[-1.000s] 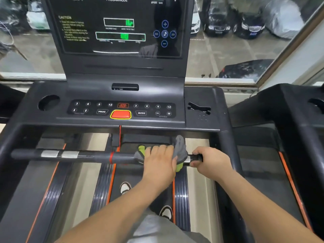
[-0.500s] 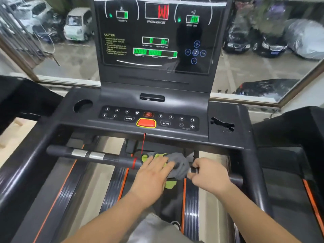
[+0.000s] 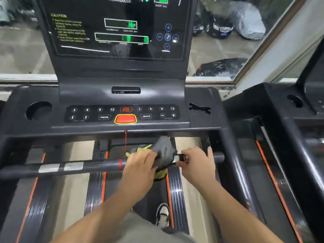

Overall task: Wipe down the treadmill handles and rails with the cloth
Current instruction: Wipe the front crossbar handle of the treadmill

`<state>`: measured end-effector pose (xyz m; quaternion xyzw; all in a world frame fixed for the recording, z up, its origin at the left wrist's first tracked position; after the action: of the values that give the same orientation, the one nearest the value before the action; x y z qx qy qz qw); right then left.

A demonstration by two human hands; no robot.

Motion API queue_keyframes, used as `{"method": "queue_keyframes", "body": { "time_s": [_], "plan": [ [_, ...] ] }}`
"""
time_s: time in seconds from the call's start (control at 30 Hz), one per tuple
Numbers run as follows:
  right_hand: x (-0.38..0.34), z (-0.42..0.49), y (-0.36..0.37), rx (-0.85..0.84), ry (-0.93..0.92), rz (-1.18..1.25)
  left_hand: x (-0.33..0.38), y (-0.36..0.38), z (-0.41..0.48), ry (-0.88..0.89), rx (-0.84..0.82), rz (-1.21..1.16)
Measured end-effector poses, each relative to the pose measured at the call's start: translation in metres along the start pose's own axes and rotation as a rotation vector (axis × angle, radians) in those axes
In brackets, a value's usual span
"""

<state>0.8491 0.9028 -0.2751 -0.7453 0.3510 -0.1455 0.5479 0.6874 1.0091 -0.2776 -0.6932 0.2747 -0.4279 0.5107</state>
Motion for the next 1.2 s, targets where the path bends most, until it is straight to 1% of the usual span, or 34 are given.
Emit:
{"method": "queue_keyframes", "body": {
  "time_s": [0.03,0.07,0.1,0.13,0.2,0.23,0.27,0.33,0.4,0.43,0.47,0.53,0.6,0.67,0.73,0.8,0.87,0.9,0.93,0.97,1.0,1.03,1.07,1.1,1.13,1.2],
  "plan": [
    [0.001,-0.009,-0.002,0.089,0.017,0.010,-0.004,0.001,-0.002,0.035,0.034,-0.053],
    [0.001,-0.019,-0.003,0.165,0.038,0.072,-0.006,-0.002,-0.002,0.043,0.056,-0.085],
    [0.001,-0.030,-0.001,0.203,0.061,0.220,-0.005,-0.006,-0.001,0.030,0.075,-0.086],
    [0.002,-0.039,0.007,0.162,0.110,0.468,0.000,-0.011,0.000,0.021,0.088,-0.055],
    [-0.006,-0.054,0.045,-0.061,0.276,1.131,0.017,-0.014,0.002,0.048,0.071,0.006],
    [-0.020,-0.064,0.060,-0.171,0.351,1.403,0.027,-0.012,0.000,0.074,0.045,0.006],
    [-0.034,-0.072,0.068,-0.248,0.390,1.595,0.037,-0.009,-0.003,0.105,0.020,-0.006],
    [-0.053,-0.078,0.072,-0.286,0.374,1.861,0.050,-0.004,-0.009,0.165,-0.028,-0.050],
    [-0.062,-0.073,0.064,-0.257,0.237,2.100,0.052,0.003,-0.015,0.231,-0.112,-0.100],
    [-0.063,-0.070,0.060,-0.227,0.180,2.130,0.049,0.005,-0.018,0.268,-0.157,-0.128],
    [-0.061,-0.067,0.059,-0.198,0.175,2.066,0.043,0.005,-0.020,0.302,-0.197,-0.179],
    [-0.056,-0.058,0.065,-0.151,0.245,1.761,0.031,-0.004,-0.020,0.353,-0.246,-0.326],
    [-0.053,-0.051,0.069,-0.041,0.325,1.540,0.014,-0.017,-0.017,0.342,-0.215,-0.421],
    [-0.055,-0.047,0.071,0.043,0.317,1.387,-0.002,-0.027,-0.019,0.314,-0.149,-0.383],
    [-0.056,-0.047,0.080,0.044,0.309,1.264,-0.016,-0.028,-0.022,0.300,-0.114,-0.305],
    [-0.055,-0.055,0.086,0.047,0.359,1.274,-0.024,-0.024,-0.025,0.308,-0.133,-0.250],
    [-0.049,-0.067,0.080,0.177,0.401,1.376,-0.027,-0.019,-0.027,0.320,-0.175,-0.162],
    [-0.047,-0.073,0.076,0.249,0.411,1.387,-0.027,-0.017,-0.027,0.323,-0.182,-0.110],
    [-0.047,-0.078,0.063,0.313,0.409,1.291,-0.027,-0.016,-0.026,0.317,-0.184,-0.081],
    [-0.048,-0.081,0.048,0.375,0.355,1.106,-0.029,-0.015,-0.025,0.298,-0.192,-0.097],
    [-0.058,-0.080,0.034,0.403,0.248,0.857,-0.031,-0.015,-0.022,0.270,-0.202,-0.142],
    [-0.074,-0.076,0.030,0.397,0.117,0.618,-0.034,-0.017,-0.020,0.236,-0.206,-0.202],
    [-0.089,-0.069,0.036,0.330,0.008,0.435,-0.037,-0.021,-0.017,0.199,-0.203,-0.255],
    [-0.100,-0.063,0.047,0.237,-0.061,0.300,-0.041,-0.027,-0.015,0.163,-0.186,-0.304],
    [-0.105,-0.059,0.061,0.156,-0.083,0.205,-0.048,-0.034,-0.013,0.126,-0.152,-0.352],
    [-0.105,-0.055,0.073,0.069,-0.068,0.091,-0.063,-0.047,-0.014,0.072,-0.065,-0.403]
  ]
}}
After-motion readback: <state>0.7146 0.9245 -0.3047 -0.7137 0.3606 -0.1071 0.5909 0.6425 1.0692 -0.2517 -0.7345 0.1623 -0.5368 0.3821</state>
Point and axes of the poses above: each hand's wrist, its own z-axis towards the middle knuckle, its own y-axis out of the palm, x = y × z, the point moved 9 cm from there along z, towards the middle knuckle, and after that the axes turned 12 degrees about -x, right-handed, at the moved point
